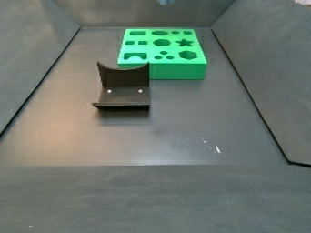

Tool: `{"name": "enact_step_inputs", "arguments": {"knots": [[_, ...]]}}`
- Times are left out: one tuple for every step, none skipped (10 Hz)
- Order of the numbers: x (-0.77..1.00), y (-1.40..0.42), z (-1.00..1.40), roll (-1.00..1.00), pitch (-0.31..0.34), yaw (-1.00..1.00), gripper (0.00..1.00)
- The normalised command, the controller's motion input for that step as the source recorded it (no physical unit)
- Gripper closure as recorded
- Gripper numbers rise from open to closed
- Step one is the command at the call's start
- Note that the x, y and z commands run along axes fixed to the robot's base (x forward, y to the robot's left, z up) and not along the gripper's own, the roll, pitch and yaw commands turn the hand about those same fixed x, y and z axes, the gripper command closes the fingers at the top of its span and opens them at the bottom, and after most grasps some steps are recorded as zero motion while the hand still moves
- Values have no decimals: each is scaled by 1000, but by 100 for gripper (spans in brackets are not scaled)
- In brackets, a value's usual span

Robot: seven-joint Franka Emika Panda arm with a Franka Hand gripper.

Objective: Insert the 3 prong object.

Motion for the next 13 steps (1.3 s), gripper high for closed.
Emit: {"name": "enact_step_inputs", "arguments": {"knots": [[0,760,-723,119,0,-226,100],[0,743,-677,163,0,-223,100],[0,640,-686,120,0,-389,100],[-31,820,-651,90,0,-200,100],[0,1000,-377,0,-47,-23,100],[0,1000,-269,-7,-30,0,100],[11,1000,-226,-11,-37,0,100],[83,654,-134,0,0,-386,100],[163,377,-183,0,0,-663,100],[243,189,-203,0,0,-866,100],[49,6,-223,0,0,-1000,100],[0,0,-226,0,0,-1000,100],[0,0,-203,-4,0,-1000,100]]}}
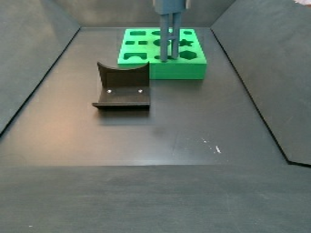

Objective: Insert the 3 prong object.

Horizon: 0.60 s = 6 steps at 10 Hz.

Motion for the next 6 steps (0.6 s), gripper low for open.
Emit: {"name": "enact_step_inputs", "arguments": {"knots": [[0,-9,-40,-63,0,-1000,100],[6,-14,-23,-70,0,-1000,100],[160,-20,-77,-51,0,-926,100],[514,-71,-123,-37,0,-600,100],[340,-134,-257,0,0,-243,100],[109,-229,-300,27,0,-6,100]]}}
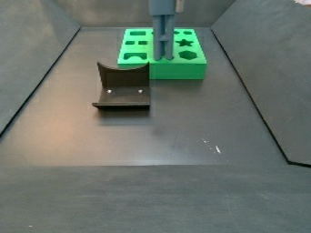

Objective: Insert the 3 prong object.

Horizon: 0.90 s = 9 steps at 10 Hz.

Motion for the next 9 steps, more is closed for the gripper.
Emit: {"name": "enact_step_inputs", "arguments": {"knots": [[0,-151,-166,111,-14,0,100],[-46,0,-260,0,0,0,100],[-326,91,-357,0,-11,-289,100],[-140,0,-23,-64,0,-211,100],[-20,0,0,-111,0,-234,100],[-123,0,-46,-174,-23,-300,100],[109,0,-389,-104,0,-303,100],[240,0,-586,-117,-47,-249,100],[111,0,-540,-114,-63,-151,100]]}}
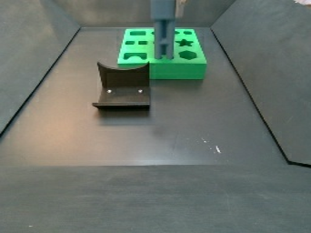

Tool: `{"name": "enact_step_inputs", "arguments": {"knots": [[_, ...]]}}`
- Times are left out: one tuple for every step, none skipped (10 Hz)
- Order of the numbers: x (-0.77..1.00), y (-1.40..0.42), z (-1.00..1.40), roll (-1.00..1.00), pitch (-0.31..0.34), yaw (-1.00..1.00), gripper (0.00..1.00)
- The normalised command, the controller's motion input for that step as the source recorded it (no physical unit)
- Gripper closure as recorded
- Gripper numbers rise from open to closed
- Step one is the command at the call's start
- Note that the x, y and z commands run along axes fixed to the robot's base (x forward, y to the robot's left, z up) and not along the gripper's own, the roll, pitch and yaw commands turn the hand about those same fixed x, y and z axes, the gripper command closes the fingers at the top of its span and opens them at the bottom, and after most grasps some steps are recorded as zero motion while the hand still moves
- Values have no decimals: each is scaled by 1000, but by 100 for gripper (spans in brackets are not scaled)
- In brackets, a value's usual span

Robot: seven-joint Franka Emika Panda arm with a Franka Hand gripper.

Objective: Insert the 3 prong object.

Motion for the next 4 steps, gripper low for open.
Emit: {"name": "enact_step_inputs", "arguments": {"knots": [[0,0,-446,-71,-94,0,100],[-31,0,-383,-41,-103,0,100],[0,31,-257,-141,-90,0,100],[0,0,0,-10,0,0,100]]}}
